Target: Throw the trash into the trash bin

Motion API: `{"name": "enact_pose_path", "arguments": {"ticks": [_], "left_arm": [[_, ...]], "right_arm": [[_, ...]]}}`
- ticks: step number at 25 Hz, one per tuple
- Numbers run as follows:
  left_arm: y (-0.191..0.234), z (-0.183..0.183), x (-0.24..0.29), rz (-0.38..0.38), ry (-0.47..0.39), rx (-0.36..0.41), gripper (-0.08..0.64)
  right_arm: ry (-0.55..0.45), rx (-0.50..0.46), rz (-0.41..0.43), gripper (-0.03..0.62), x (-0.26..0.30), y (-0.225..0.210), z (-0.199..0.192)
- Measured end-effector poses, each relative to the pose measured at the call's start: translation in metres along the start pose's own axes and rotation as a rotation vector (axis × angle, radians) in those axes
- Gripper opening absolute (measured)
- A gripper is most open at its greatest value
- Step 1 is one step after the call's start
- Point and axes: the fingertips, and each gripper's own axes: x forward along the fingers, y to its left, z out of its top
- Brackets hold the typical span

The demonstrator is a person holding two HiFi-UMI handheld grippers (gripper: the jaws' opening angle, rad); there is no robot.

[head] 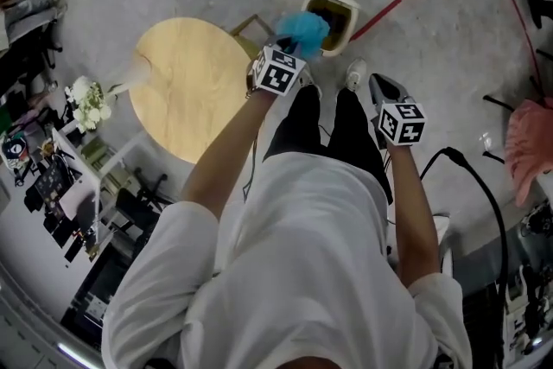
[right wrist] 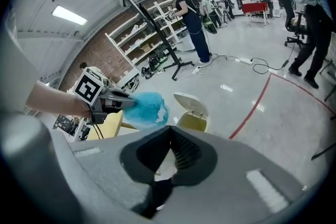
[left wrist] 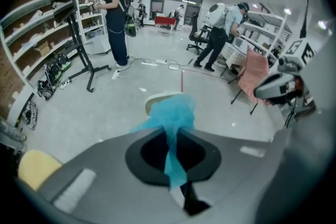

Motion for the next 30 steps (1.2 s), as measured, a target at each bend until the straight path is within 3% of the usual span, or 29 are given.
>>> {"name": "enact_pose_path", "arguments": {"ticks": [15,30], "left_arm": [[-0.018,0.004,0.073,-0.017,0.027,-0.027,0.009],[-0.014,-0.015,0.137,0.035,0.030,-0.143,0.008]], "right_arm": [[0.058,0.013,0.019,0.000,0.031,-0.047,-0.015],[0.102,0.018,0.061,0.000,0.061,-0.072,-0.046]]}}
